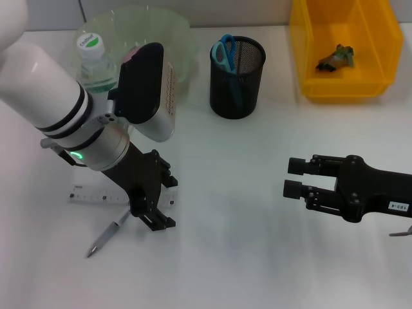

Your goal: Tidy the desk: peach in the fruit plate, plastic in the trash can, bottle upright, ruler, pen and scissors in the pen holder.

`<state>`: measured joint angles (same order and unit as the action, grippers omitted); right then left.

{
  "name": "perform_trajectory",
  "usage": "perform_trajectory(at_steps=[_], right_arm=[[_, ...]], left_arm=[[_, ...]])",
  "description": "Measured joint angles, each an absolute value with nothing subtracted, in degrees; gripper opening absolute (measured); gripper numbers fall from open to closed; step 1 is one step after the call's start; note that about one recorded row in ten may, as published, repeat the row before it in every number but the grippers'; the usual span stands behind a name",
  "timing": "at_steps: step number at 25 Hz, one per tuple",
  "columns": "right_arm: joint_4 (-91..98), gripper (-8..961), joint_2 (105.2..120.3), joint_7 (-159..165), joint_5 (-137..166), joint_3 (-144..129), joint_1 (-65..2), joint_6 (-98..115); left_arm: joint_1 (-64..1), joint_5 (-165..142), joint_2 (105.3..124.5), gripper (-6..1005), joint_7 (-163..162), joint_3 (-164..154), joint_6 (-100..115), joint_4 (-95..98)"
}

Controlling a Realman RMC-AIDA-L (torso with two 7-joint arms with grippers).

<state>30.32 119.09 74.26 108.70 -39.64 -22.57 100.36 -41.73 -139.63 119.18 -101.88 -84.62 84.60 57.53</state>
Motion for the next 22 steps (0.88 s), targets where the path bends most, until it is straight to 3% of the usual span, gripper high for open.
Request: perform_trajectory(at_steps=[22], right_arm=[[29.79,530,119.09,74.26,108.72,-39.64,-22.59,100.37]], left_arm=[[-41.39,-140.62,119.18,729,-101.93,-85.06,83.57,57.46]])
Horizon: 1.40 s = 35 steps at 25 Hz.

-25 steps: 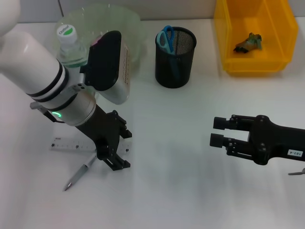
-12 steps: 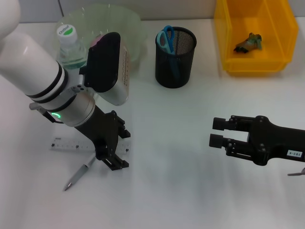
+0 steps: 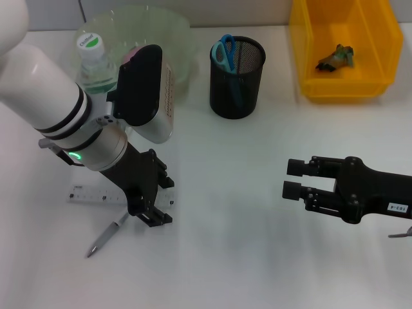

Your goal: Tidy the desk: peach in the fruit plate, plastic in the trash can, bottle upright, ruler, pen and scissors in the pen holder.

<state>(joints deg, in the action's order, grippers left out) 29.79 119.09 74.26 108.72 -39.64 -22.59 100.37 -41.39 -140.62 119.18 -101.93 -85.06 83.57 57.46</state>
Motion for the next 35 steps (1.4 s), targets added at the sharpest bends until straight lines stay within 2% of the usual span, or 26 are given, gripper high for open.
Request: perform_trajectory(at_steps=[8,14,24,35], right_arm=[[29.79,530,119.09,74.26,108.72,-39.64,-22.59,100.37],[29.73,530,119.09,74.26,108.73,-39.63,-22.59,100.37],[29.71,530,119.09,74.28,108.71,-39.63,-22.68,100.44],[29.55,530,119.09,74.28,108.66,-39.63,-23.18,100.45]], left_arm=[[-41.39,-140.63,119.18,680,-101.96,-85.08,83.37,57.48],[-41.39,-140.67,119.18,679,-101.95,-85.30,83.34,57.48],[-41.22,-140.77,119.18,544,-101.90,-86.52,82.16,57.48],[-41.13,-141.47,119.18,495,-101.85,-87.24,81.42,57.48]])
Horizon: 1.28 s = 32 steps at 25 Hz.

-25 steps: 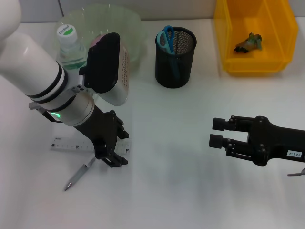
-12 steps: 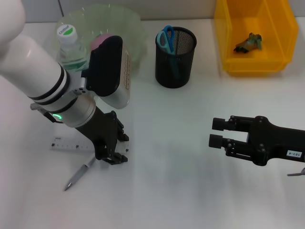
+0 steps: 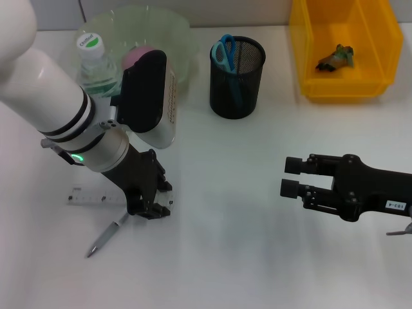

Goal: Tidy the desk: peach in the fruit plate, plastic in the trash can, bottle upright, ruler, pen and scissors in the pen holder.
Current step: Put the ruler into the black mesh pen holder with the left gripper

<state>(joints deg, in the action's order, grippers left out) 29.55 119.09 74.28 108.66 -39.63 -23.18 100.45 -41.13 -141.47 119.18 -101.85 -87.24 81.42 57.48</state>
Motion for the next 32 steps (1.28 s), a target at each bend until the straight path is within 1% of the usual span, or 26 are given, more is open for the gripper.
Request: perform_trajectory(at_steps=[4,9,18,22,24,32], right_arm=[[29.44,530,119.09,74.27,108.63,-39.47,-23.39,100.35],[29.44,530,119.09,74.27,108.63,-39.17,-23.52,99.76],[29.23,530,119.09,73.92,108.51,-38.16,-23.54,99.66],[27.94,530,119.09,71.40,108.44,-35.29,-22.99,99.66],[26.98,530,119.07,69.52,108.45,-33.72,-22.13,99.64],[24.32,530,119.11,66.80,108.47,-32.23,-20.51,98.98]], left_arm=[[-41.18,-141.64,119.18,439,-101.85,-87.28,81.14,57.48],[-41.15,-141.98,119.18,396,-101.86,-87.25,80.65,57.49],[-40.24,-141.77,119.07,395,-102.48,-86.72,81.13,60.87],[-38.25,-141.66,118.87,396,-104.27,-86.23,81.16,66.90],[-35.71,-140.03,118.86,396,-104.92,-84.62,81.16,73.73],[-31.21,-126.60,118.76,396,-104.62,-79.14,78.28,82.00]])
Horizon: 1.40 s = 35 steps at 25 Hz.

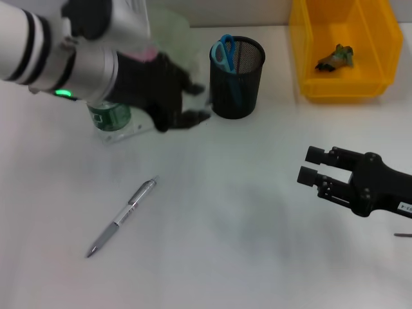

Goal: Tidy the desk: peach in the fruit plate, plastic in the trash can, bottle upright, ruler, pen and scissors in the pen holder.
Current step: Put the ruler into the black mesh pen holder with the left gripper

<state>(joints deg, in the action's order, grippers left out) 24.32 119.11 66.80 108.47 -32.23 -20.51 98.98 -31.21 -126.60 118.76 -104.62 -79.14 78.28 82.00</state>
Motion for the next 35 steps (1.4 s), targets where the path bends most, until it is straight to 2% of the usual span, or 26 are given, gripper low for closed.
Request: perform_trajectory(at_steps=[7,13,28,35], right_arm=[[22.35,530,119.09,66.04,108.64,-32.51,-20.23,98.87],[19.69,530,119.09,63.73,108.51,-32.64,-20.39,98.87],[14.28,530,119.42,59.29,108.62,-32.78,-21.48,98.71],[11.37,530,119.51,58.36,108.96,-32.94,-22.50,96.81]], left_arm=[[-26.26,-107.78,118.87,395,-100.74,-81.57,66.91,84.23],[-25.99,-94.72,118.88,395,-97.07,-84.32,59.29,79.45],[-29.42,-39.12,119.18,396,-58.97,-94.02,53.95,50.51],[-34.99,-22.28,119.19,396,-48.17,-101.18,53.86,40.35]])
